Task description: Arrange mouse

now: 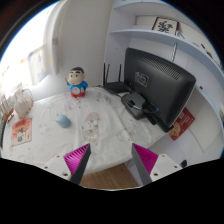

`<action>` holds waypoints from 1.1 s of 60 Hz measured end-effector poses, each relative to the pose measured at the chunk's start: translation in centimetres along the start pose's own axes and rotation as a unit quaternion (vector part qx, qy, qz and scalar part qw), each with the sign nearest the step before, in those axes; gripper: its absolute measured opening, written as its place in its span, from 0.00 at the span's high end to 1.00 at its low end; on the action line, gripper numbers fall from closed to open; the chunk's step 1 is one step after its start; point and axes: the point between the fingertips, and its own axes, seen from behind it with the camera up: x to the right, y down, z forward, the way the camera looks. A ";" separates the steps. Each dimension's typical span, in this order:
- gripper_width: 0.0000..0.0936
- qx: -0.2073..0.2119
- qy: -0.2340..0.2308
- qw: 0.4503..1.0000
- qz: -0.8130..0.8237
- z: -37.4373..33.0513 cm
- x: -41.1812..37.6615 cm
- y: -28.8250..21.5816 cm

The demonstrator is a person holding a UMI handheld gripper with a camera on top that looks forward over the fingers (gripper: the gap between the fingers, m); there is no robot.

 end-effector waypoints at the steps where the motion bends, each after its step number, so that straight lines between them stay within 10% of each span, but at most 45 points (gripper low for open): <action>1: 0.09 0.001 -0.003 1.000 0.000 0.0 -0.2 0.0; 33: 0.09 0.047 -0.116 0.987 -0.105 1.3 -16.6 -0.6; 66: 0.09 0.114 -0.194 0.967 -0.119 19.2 -25.5 -3.0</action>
